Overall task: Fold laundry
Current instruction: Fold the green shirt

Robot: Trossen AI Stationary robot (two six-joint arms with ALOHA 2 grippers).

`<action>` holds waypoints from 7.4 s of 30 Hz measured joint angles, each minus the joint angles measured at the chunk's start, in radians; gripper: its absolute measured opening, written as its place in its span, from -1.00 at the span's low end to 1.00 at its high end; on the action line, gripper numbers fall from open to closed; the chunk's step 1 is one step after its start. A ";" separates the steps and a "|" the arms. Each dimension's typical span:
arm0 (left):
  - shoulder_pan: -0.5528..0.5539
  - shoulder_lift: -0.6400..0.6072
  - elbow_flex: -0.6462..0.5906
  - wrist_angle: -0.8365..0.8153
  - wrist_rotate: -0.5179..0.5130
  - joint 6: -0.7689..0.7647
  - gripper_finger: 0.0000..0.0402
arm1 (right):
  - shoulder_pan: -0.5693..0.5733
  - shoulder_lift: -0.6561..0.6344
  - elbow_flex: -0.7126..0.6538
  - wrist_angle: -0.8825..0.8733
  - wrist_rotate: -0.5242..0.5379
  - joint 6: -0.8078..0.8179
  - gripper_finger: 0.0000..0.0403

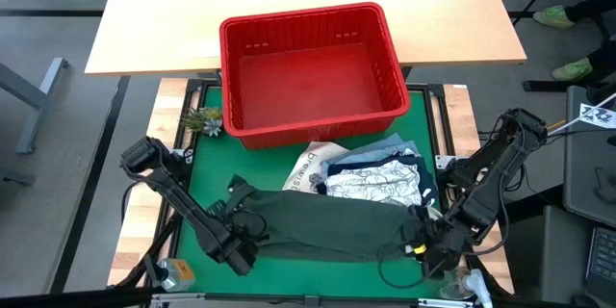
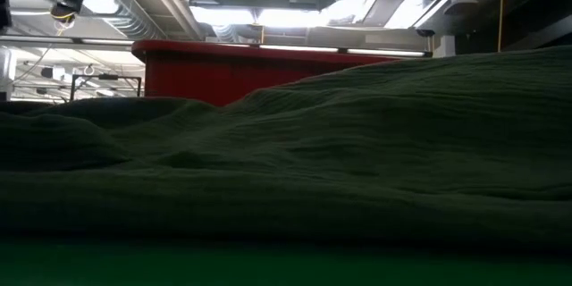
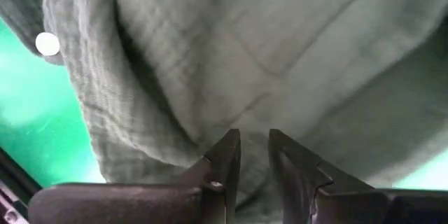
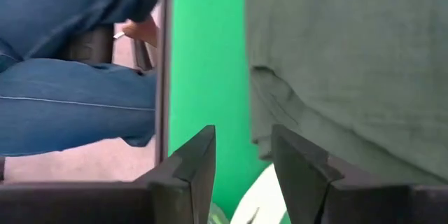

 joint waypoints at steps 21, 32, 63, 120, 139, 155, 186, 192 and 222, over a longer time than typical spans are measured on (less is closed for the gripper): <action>0.009 -0.009 0.146 0.076 -0.184 0.009 -0.64 | 0.000 0.000 0.000 0.041 0.089 -0.031 -0.31; 0.058 -0.009 0.146 0.167 -0.182 0.216 -0.41 | -0.001 0.000 0.000 0.041 0.212 -0.029 -0.31; 0.365 -0.009 0.146 0.231 -0.185 0.764 -0.03 | -0.347 0.000 0.000 -0.102 -0.020 -0.189 0.33; 0.629 0.021 0.143 0.410 0.224 1.233 -0.03 | -0.393 0.012 -0.040 -0.221 -0.126 -0.129 -0.91; 0.645 0.149 0.119 0.431 0.242 1.286 -0.14 | -0.393 0.012 -0.040 -0.222 -0.128 -0.130 -0.87; 0.609 0.139 0.239 0.327 0.258 1.248 -0.98 | -0.392 -0.002 0.045 -0.331 -0.177 -0.093 -0.98; 0.604 0.136 0.486 0.191 0.101 1.258 -1.00 | -0.645 -0.030 0.225 -0.744 0.052 -0.118 -0.98; 0.580 0.130 0.486 0.138 0.102 1.258 -1.00 | -0.675 -0.053 0.224 -0.742 0.032 -0.206 -0.98; 0.663 0.097 0.455 0.177 -0.051 1.231 -0.92 | -0.755 -0.177 -0.023 -0.738 0.232 -0.315 -0.97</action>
